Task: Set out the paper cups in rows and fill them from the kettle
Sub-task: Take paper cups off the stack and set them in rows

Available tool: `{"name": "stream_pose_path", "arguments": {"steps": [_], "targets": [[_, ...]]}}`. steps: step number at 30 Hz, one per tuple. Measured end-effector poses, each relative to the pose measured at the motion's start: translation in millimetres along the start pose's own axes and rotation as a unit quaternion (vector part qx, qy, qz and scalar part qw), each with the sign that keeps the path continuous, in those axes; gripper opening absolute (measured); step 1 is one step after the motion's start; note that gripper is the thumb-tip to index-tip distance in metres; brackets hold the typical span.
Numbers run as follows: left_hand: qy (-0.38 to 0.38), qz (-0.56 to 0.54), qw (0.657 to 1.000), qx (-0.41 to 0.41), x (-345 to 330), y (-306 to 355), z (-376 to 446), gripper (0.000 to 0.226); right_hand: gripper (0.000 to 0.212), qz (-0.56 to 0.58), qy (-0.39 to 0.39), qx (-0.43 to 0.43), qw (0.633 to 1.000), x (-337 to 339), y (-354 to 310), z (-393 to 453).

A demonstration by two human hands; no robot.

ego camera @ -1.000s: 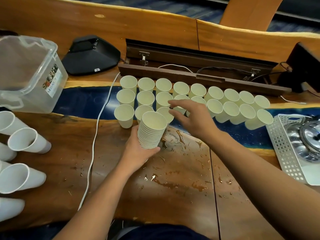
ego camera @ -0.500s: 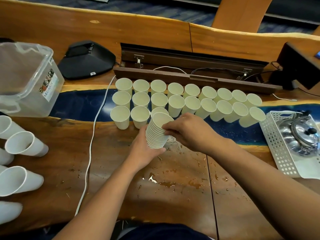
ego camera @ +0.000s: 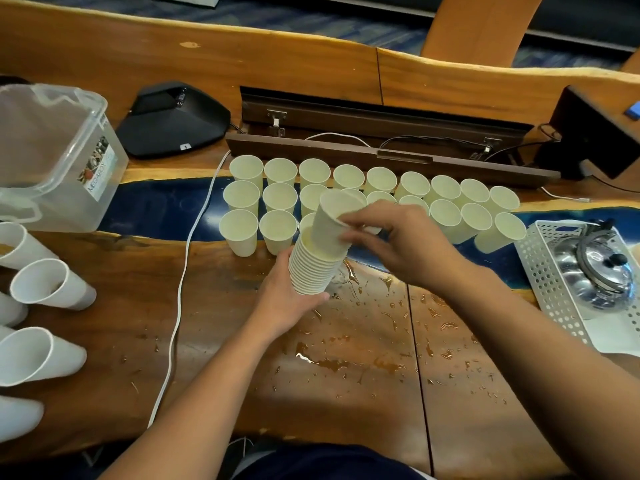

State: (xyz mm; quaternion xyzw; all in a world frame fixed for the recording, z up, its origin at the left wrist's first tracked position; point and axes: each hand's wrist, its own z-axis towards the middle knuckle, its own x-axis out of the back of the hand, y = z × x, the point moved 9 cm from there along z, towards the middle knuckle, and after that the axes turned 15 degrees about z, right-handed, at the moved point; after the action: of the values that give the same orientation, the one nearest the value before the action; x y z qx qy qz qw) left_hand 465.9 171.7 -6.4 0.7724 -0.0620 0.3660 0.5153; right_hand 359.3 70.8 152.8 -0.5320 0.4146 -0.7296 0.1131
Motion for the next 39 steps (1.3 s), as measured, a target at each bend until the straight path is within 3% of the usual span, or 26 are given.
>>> {"name": "stream_pose_path", "arguments": {"steps": [5, 8, 13, 22, 39], "targets": [[-0.008, -0.003, 1.0, 0.013, -2, -1, 0, 0.095, 0.035, -0.013, 0.114, 0.016, 0.993, 47, -2, -5], [-0.005, -0.007, 1.0, 0.015, -4, -1, 1, 0.093, 0.031, -0.022, 0.146, -0.034, 0.988, 56, 20, -8], [-0.004, -0.006, 1.0, 0.017, -6, -3, 0, 0.093, 0.017, -0.027, 0.124, -0.136, 0.983, 28, 77, -13], [-0.012, -0.017, 1.0, 0.021, -11, -1, -6, 0.093, 0.016, -0.052, 0.046, -0.209, 0.975, -48, 153, -14], [-0.011, -0.003, 0.999, 0.036, -9, -7, 1, 0.095, 0.02, -0.035, 0.024, -0.224, 0.974, -67, 175, 13]]}}
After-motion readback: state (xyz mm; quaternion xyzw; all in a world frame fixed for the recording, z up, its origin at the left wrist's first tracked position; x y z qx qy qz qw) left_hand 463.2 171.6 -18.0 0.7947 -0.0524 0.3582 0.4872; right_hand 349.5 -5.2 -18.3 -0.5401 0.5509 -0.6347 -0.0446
